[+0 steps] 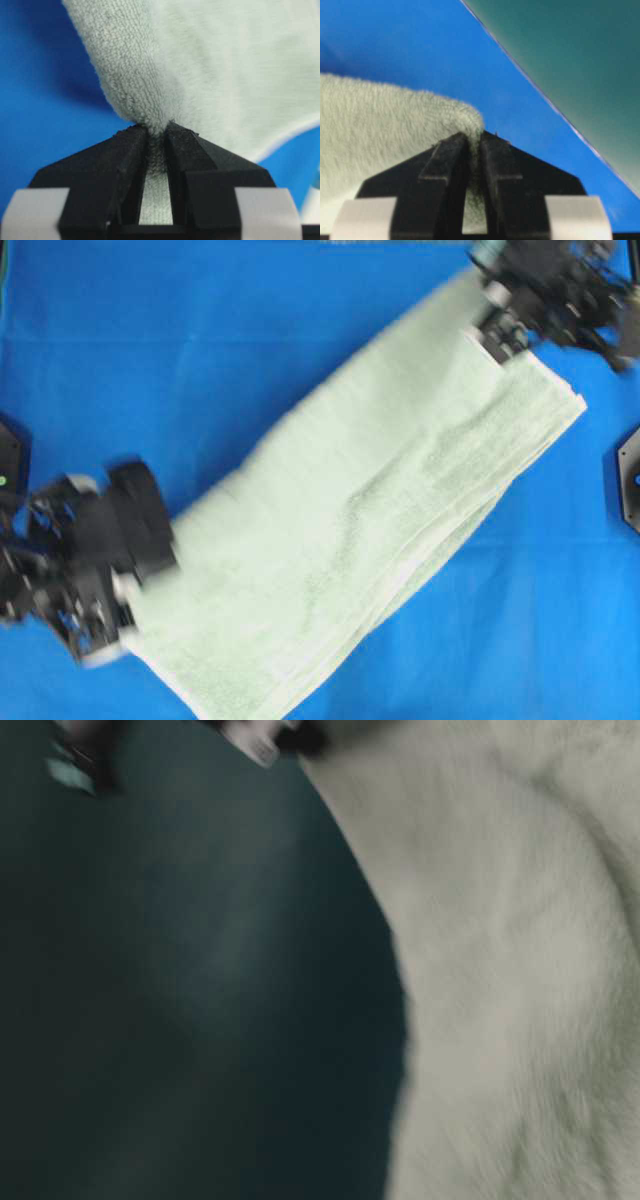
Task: Fold a bath towel.
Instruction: 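Lay the towel down diagonally and open both grippers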
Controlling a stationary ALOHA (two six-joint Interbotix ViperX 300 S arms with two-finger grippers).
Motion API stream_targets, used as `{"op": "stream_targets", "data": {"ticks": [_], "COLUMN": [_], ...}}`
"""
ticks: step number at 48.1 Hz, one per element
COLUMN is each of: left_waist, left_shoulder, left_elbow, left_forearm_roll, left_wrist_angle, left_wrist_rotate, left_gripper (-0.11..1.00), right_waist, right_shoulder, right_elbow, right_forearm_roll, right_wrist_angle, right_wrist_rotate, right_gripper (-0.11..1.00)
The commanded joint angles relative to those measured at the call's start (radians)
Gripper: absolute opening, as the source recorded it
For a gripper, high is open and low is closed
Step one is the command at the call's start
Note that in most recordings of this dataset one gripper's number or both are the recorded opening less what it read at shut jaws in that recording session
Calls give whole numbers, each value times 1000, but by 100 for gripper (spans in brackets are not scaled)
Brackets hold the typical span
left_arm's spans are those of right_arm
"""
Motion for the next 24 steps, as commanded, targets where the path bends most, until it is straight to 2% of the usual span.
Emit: {"op": "stream_targets", "data": {"ticks": [1,6,11,17,24], "left_waist": [29,72,115,152,166], "left_shoulder": [-91,-161,-210,-247,-253], "left_elbow": [129,272,368,449,492], "left_forearm_roll": [3,3,3,2,2], "left_wrist_angle": [-52,-130,-213,-276,-296], "left_wrist_rotate": [-37,-72,-75,-72,-74], "left_gripper": [11,11,11,11,11], "right_waist": [-80,-129,-161,-183,-190], "right_shoulder": [80,178,250,299,324], "right_elbow": [-38,-81,-135,-192,-225], "right_forearm_roll": [-8,-6,-6,-12,-9], "right_wrist_angle": [-133,-216,-232,-242,-264], "right_wrist_rotate": [-40,-95,-126,-149,-218], "right_gripper": [11,11,11,11,11]}}
